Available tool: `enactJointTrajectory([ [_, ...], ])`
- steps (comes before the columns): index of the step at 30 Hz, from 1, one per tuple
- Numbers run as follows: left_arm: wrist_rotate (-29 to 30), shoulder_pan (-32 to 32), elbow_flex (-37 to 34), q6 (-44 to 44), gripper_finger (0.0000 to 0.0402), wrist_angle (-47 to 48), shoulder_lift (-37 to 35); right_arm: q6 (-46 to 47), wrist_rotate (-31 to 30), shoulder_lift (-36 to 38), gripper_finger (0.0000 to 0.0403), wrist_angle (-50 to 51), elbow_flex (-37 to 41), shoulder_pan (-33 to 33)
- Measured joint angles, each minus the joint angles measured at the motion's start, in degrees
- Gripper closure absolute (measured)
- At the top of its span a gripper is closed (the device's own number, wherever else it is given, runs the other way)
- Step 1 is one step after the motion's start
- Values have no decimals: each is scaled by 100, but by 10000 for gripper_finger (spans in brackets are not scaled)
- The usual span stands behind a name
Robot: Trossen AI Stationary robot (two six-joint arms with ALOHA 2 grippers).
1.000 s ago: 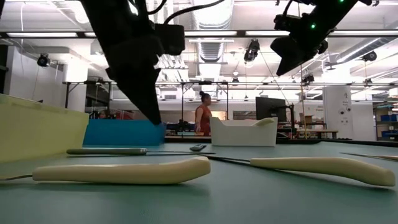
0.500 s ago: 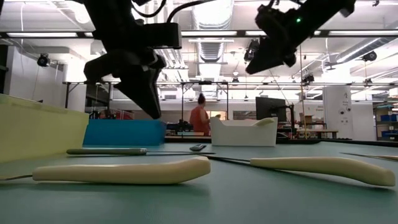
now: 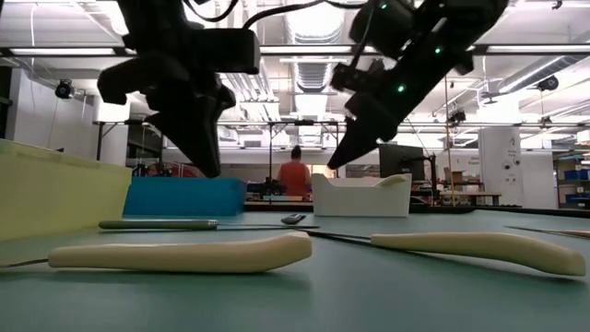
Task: Sort silverware by color (type)
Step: Put the bottom green knife into the green bin
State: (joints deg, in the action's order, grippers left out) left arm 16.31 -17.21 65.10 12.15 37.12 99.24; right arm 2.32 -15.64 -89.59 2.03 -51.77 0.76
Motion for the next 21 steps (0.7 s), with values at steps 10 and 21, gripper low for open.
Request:
enactJointTrajectory([
  [10, -45, -4, -40, 417, 390, -170, 4, -551, 1742, -740, 339, -756, -229, -66],
  [21, -39, -4, -377, 597, 319, -779, 4, -843, 1891, -882, 339, -702, -223, -303],
])
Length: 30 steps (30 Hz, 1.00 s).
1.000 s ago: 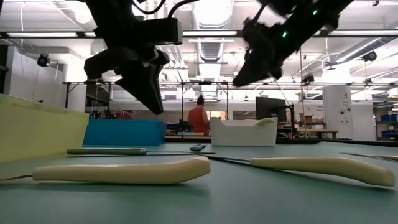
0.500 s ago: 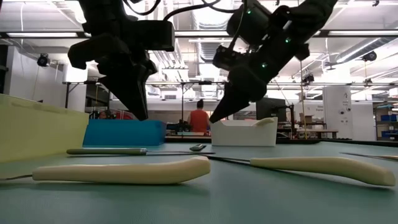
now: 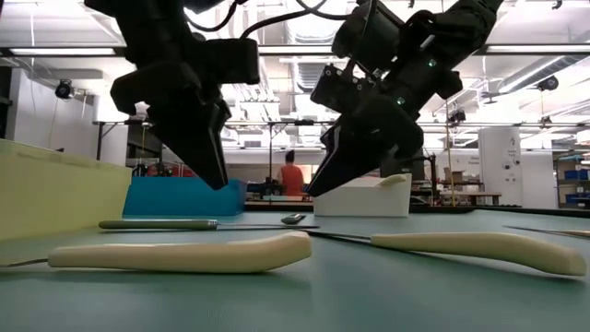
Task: Sort silverware by color (type)
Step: Put the bottom green knife into the green bin
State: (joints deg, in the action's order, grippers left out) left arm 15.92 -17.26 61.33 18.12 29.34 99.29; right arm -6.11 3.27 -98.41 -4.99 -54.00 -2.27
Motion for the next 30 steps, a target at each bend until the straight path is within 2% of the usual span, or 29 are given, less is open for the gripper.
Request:
enactJointTrajectory([
  [10, 254, 11, -18, 66, 276, -296, 420, -140, 0, -213, 339, -23, 28, 13],
  [17, 254, 11, -18, 138, 274, -162, 546, -145, -28, -527, 340, -61, 7, 59],
  [30, 249, 11, 80, 558, 274, 371, 538, 66, -66, -581, 340, -92, -2, 278],
])
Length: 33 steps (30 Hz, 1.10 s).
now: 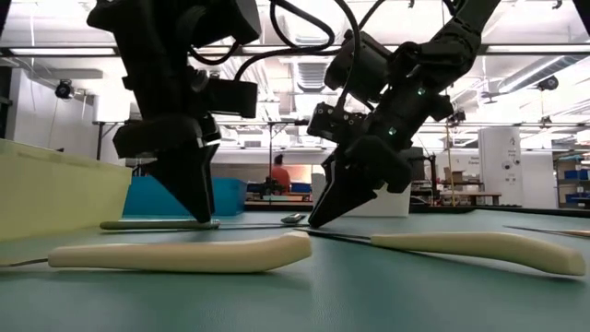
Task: Sort silverware by color (type)
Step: Put the bottom green knife into the green bin
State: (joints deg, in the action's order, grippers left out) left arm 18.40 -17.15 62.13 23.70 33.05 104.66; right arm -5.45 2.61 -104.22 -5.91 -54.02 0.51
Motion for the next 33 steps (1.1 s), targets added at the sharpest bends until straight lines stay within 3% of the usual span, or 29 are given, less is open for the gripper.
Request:
enactJointTrajectory([
  [15, -148, -4, -334, 365, 279, -322, -6, 31, -4, 0, 339, -40, 9, 0],
  [26, -236, -7, -542, 562, 373, -594, 92, 30, -3, -2, 339, -67, 13, 0],
  [33, -164, -8, -553, 598, 393, -668, 32, 38, 23, 47, 339, 12, 13, 0],
])
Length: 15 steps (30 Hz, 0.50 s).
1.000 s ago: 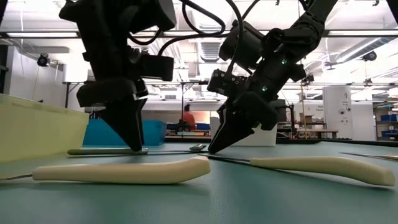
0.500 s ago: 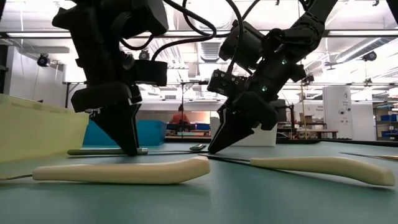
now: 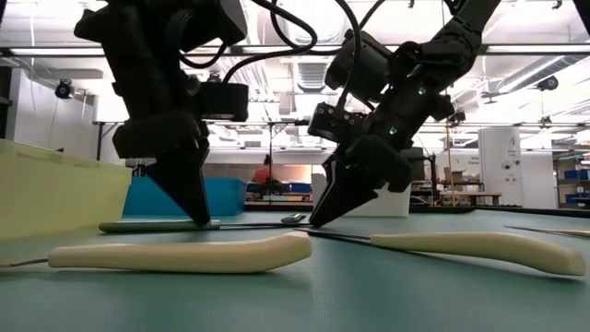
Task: Sort silverware by color (type)
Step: Put the bottom green knife into the green bin
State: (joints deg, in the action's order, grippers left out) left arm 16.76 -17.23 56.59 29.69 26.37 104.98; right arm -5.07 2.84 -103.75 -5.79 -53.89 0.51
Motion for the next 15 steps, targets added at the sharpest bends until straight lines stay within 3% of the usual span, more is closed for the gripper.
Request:
enactJointTrajectory([
  [9, -29, 12, -39, 65, 401, -95, -327, 133, -41, 348, 339, 587, 9, 10],
  [15, -127, 12, -39, 82, 399, 52, -642, 201, 4, 416, 339, 230, 9, -8],
])
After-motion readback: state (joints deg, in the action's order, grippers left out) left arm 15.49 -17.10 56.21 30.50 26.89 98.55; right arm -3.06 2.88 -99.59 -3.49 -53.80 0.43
